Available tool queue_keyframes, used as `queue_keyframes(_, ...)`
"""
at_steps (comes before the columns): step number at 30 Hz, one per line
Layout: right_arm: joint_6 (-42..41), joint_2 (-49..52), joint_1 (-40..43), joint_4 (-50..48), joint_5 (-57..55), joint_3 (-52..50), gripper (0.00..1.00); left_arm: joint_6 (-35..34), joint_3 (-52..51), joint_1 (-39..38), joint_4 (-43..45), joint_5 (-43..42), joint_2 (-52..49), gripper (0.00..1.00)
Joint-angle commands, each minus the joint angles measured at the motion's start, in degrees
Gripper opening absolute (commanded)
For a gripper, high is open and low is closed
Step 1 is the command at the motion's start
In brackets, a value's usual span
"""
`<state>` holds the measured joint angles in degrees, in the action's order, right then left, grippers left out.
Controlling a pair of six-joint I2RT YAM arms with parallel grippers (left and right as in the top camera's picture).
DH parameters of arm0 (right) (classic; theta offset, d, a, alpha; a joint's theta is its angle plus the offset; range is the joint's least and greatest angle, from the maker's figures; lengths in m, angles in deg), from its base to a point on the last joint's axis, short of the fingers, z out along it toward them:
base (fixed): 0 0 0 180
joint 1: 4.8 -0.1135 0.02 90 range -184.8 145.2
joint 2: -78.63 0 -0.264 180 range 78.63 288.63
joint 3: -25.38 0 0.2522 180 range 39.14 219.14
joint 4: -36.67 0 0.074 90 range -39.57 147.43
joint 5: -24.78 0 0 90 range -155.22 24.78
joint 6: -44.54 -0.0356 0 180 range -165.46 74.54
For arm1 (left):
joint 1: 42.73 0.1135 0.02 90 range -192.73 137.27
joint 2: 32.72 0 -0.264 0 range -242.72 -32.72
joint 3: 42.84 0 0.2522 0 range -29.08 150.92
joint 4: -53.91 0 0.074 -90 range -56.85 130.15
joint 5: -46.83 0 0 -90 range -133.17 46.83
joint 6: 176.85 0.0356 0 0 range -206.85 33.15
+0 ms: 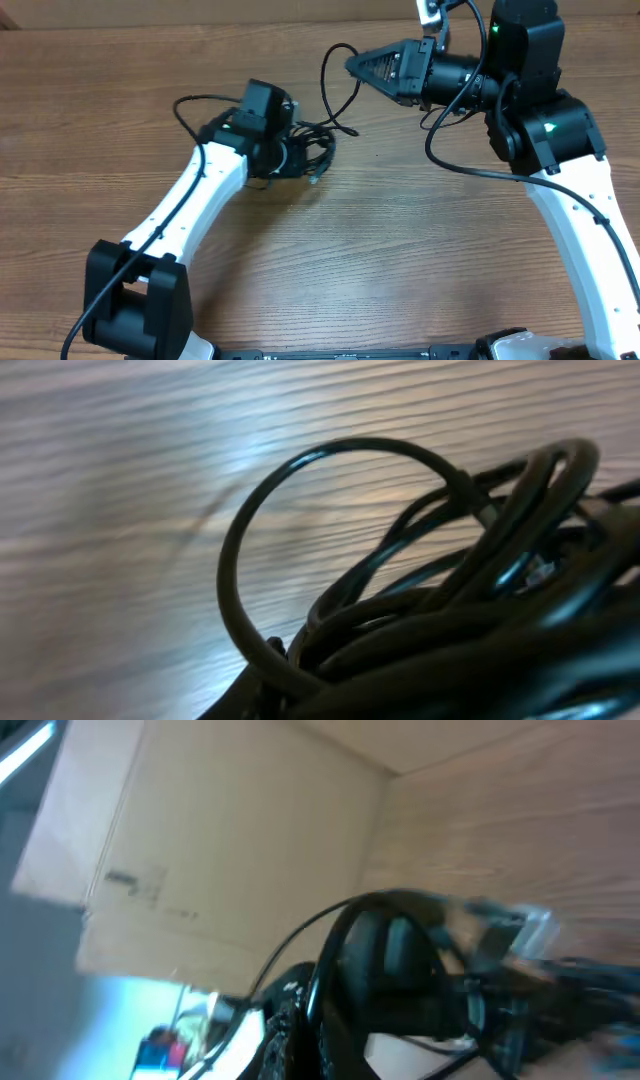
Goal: Untangle cables
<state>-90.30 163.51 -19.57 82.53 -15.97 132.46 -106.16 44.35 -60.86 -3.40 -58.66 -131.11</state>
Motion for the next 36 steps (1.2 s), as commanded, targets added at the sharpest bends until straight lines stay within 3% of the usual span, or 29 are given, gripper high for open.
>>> queue_keyframes(1, 3.3, -0.5, 3.7, 2.9, -6.8, 0.9, 0.04, 0.0, -0.3, 4.5, -4.9, 5.4, -0.2, 0.12)
queue_keyframes(5, 5.8, -0.5, 5.7, 10.8, -18.0, 0.9, 0.04, 0.0, -0.3, 7.4, -8.1, 5.4, -0.2, 0.04)
queue_keyframes(10, 7.4, -0.5, 5.8, 20.8, -36.8, 0.9, 0.04, 0.0, -0.3, 7.8, -8.7, 4.5, -0.2, 0.04)
queue_keyframes(18, 7.5, -0.5, 5.8, 24.2, -37.4, 0.9, 0.04, 0.3, -0.3, 7.5, -9.3, -4.6, -0.2, 0.07)
queue_keyframes(23, 9.7, 0.5, 5.8, 27.1, -37.9, 0.9, 0.04, 8.0, -0.3, 6.0, -10.8, -14.9, -0.2, 0.04)
queue_keyframes(27, 9.8, 2.1, 5.8, 30.6, -45.7, 0.9, 0.04, 7.6, -0.3, 4.0, -12.0, -7.3, -0.2, 0.04)
queue_keyframes(32, 9.5, 4.8, 5.8, 34.4, -59.8, 0.9, 0.04, -2.2, -0.3, 3.5, -14.1, 6.3, -0.2, 0.04)
queue_keyframes(36, 8.9, 6.8, 5.9, 36.0, -66.1, 0.8, 0.06, -3.7, -0.3, 3.5, -14.8, 8.1, -0.2, 0.04)
